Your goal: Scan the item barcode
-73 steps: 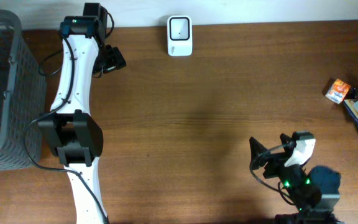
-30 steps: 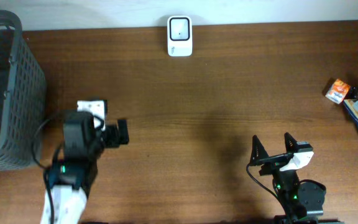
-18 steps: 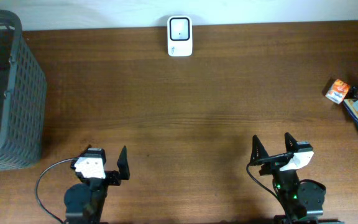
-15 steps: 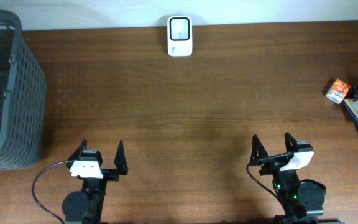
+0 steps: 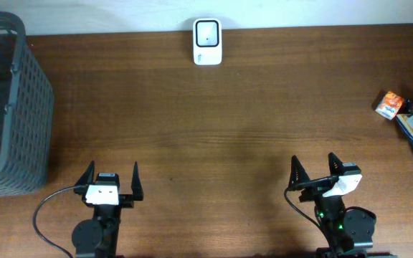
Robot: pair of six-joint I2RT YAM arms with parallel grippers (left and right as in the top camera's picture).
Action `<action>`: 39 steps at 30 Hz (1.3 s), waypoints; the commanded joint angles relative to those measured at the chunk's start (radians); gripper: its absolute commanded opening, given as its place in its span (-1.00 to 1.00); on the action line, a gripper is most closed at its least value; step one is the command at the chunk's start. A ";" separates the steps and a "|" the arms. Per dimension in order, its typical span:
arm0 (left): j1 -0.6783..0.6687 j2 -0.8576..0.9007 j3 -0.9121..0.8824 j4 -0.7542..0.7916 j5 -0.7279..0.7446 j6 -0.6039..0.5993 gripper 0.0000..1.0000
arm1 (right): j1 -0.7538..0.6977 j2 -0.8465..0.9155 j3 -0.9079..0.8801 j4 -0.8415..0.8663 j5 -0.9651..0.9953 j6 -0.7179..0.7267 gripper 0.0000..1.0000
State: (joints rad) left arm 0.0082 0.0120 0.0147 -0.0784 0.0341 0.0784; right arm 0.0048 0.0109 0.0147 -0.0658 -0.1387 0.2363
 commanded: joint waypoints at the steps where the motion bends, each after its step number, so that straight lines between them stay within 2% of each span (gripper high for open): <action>1: 0.005 -0.007 -0.006 -0.003 0.000 -0.073 0.98 | 0.007 -0.008 -0.009 0.000 0.005 0.005 0.97; 3: 0.005 -0.007 -0.006 -0.003 0.000 -0.128 0.98 | 0.007 -0.008 -0.009 0.000 0.005 0.005 0.97; 5: 0.000 -0.007 -0.006 -0.006 -0.039 -0.135 0.98 | 0.007 -0.008 -0.009 0.000 0.005 0.005 0.98; 9: 0.000 -0.007 -0.006 -0.006 -0.049 -0.130 0.98 | 0.007 -0.008 -0.009 0.000 0.005 0.005 0.97; 12: 0.000 -0.007 -0.006 -0.006 -0.046 -0.055 0.98 | 0.007 -0.008 -0.009 0.000 0.005 0.005 0.97; 28: 0.000 -0.007 -0.006 -0.005 -0.031 -0.055 0.98 | 0.007 -0.008 -0.009 -0.001 0.021 0.005 0.97; 29: 0.000 -0.007 -0.006 -0.005 -0.031 -0.056 0.98 | 0.007 -0.008 -0.009 -0.004 0.035 -0.014 0.97; 30: 0.000 -0.007 -0.006 -0.005 -0.031 -0.055 0.98 | 0.008 -0.008 -0.009 -0.006 0.042 -0.111 0.97; 31: 0.000 -0.007 -0.006 -0.005 -0.031 -0.056 0.98 | 0.008 -0.008 -0.009 -0.006 0.043 -0.150 0.97; 34: 0.000 -0.007 -0.006 -0.005 -0.031 -0.056 0.98 | 0.008 -0.008 -0.009 -0.008 0.048 -0.228 0.97; 39: 0.000 -0.007 -0.006 -0.005 -0.030 -0.056 0.98 | 0.007 -0.008 -0.009 -0.005 0.046 -0.229 0.97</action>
State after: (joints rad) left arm 0.0078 0.0120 0.0147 -0.0818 -0.0002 0.0071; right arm 0.0048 0.0109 0.0147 -0.0696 -0.1047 0.0212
